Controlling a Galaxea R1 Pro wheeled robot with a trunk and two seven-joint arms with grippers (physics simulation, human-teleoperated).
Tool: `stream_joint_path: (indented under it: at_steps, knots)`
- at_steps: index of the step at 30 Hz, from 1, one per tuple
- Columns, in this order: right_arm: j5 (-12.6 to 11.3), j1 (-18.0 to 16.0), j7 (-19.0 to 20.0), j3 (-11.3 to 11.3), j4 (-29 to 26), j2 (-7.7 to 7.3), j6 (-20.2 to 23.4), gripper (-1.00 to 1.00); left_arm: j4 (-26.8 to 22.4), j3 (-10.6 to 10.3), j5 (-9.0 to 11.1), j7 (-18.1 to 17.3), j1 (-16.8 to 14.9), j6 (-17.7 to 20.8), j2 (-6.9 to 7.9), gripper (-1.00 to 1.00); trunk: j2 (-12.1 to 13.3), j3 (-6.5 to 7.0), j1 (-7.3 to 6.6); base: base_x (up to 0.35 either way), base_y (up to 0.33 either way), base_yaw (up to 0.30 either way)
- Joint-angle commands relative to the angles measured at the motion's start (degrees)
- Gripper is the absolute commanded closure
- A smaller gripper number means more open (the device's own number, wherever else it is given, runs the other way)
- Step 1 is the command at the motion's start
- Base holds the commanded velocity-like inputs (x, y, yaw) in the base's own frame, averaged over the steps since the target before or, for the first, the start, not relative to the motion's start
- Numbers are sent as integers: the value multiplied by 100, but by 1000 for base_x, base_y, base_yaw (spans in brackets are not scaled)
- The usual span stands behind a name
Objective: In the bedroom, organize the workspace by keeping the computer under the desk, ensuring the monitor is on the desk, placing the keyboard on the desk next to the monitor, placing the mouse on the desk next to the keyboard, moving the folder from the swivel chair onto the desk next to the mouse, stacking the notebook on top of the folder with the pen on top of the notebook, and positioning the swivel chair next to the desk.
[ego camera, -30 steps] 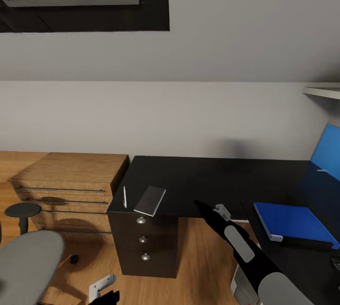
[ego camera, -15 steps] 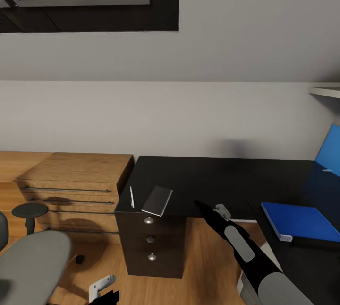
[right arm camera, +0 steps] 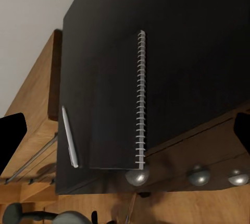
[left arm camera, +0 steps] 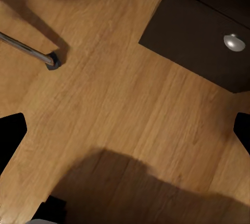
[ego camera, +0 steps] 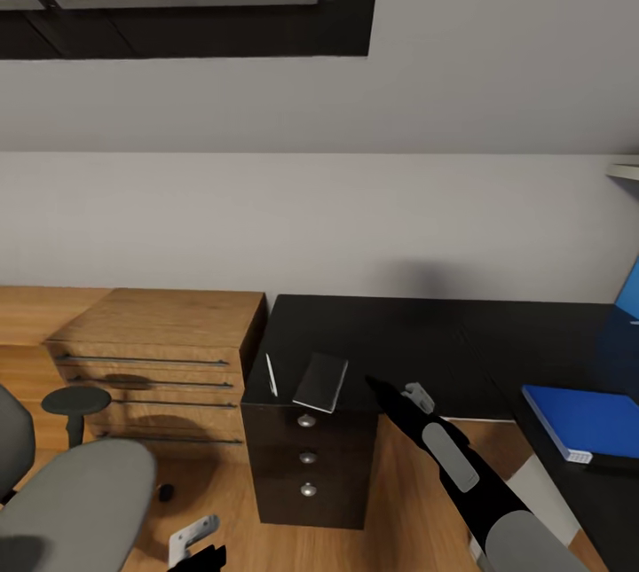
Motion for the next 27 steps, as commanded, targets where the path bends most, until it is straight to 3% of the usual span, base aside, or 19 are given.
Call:
stream_joint_path:
  at_steps: [1,11,20,22,24,26,27]
  knots:
    - [-30,-4,4,14,-2,-7,6,-100,-11,-1,54,29,-2,27,-3,-100,-4,-7,1,51,28,0]
    - [-22,-4,14,18,-1,-18,6,-100,-137,-38,61,31,-2,2,-32,-100,-4,-7,1,15,8,0]
    - [-30,3,15,38,-7,-5,6,-100,-1500,-79,70,65,12,154,-31,-100,-285,-132,155,0,0,0]
    - [-31,7,20,43,-18,-3,6,-100,-2405,-77,82,74,15,947,-25,-100,-365,-168,199,0,0,0]
    - [-31,8,21,43,-26,-3,6,-100,-2769,-75,89,77,17,1313,-24,-100,-446,-204,243,0,0,0]
    - [-31,12,23,47,-46,-2,6,-100,-3491,-69,104,83,74,2009,-27,-100,-526,-240,287,0,0,0]
    - [-31,12,23,52,-49,-2,6,-100,-3577,-70,108,84,85,2084,-27,-100,-566,-258,309,0,0,0]
